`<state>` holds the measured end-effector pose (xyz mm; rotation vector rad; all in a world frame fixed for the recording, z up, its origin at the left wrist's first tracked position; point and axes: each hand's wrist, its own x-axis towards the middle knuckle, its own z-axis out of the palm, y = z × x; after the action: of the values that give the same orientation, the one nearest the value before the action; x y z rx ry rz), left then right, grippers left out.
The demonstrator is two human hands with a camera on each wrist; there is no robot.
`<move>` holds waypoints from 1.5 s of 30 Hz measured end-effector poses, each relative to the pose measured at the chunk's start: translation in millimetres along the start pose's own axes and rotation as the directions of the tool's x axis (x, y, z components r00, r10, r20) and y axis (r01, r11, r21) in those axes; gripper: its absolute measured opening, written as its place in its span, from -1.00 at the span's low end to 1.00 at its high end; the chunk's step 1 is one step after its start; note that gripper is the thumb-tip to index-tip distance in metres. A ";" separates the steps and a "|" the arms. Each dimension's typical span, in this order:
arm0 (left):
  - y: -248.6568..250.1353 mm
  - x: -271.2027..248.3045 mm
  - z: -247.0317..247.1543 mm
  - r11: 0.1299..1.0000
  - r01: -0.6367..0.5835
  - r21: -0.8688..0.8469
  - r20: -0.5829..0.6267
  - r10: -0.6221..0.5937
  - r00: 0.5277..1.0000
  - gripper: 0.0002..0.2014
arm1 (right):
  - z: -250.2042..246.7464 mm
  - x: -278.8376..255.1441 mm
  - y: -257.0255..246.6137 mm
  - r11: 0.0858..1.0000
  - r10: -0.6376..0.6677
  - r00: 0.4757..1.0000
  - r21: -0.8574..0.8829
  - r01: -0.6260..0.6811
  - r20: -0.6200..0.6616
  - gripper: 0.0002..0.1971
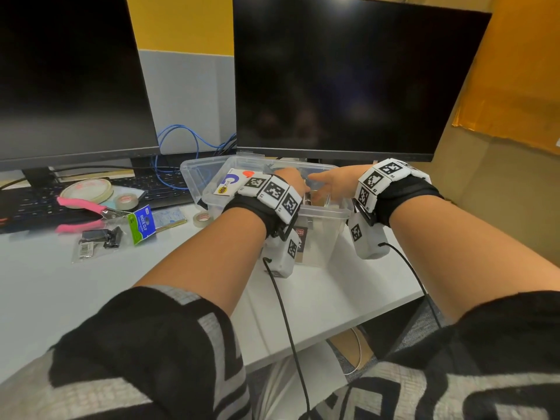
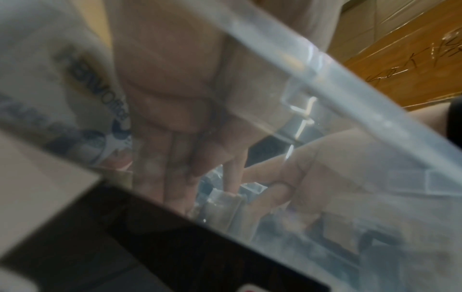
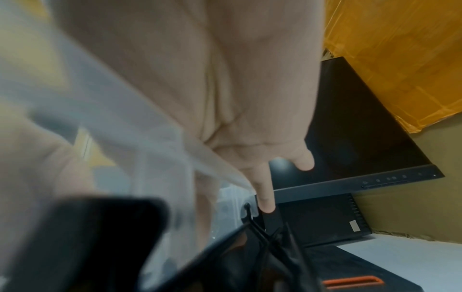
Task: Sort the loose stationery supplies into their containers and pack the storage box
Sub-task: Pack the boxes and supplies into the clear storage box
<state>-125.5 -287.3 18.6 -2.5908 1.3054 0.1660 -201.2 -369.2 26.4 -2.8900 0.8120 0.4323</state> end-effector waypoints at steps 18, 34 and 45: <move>-25.9 -16.2 -19.6 0.818 -0.102 -0.566 -0.260 -0.060 0.964 -0.66 | -59.7 -48.5 -30.3 0.991 -0.098 0.971 -0.113 0.075 -0.218 -0.65; -249.9 -91.7 79.9 0.762 0.292 -0.578 -0.156 -0.455 0.877 -0.80 | -15.9 24.8 -253.0 0.842 -0.308 0.884 0.333 0.425 -0.350 -0.71; -257.6 -60.5 135.7 0.923 0.284 -0.260 0.035 -0.285 0.958 -0.36 | 56.7 134.9 -283.0 0.979 -0.157 0.986 -0.137 0.148 -0.054 -0.76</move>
<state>46.0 -57.3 -59.5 -2.9688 0.9447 0.3013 43.6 -184.7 -60.4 -3.0758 0.5844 0.3928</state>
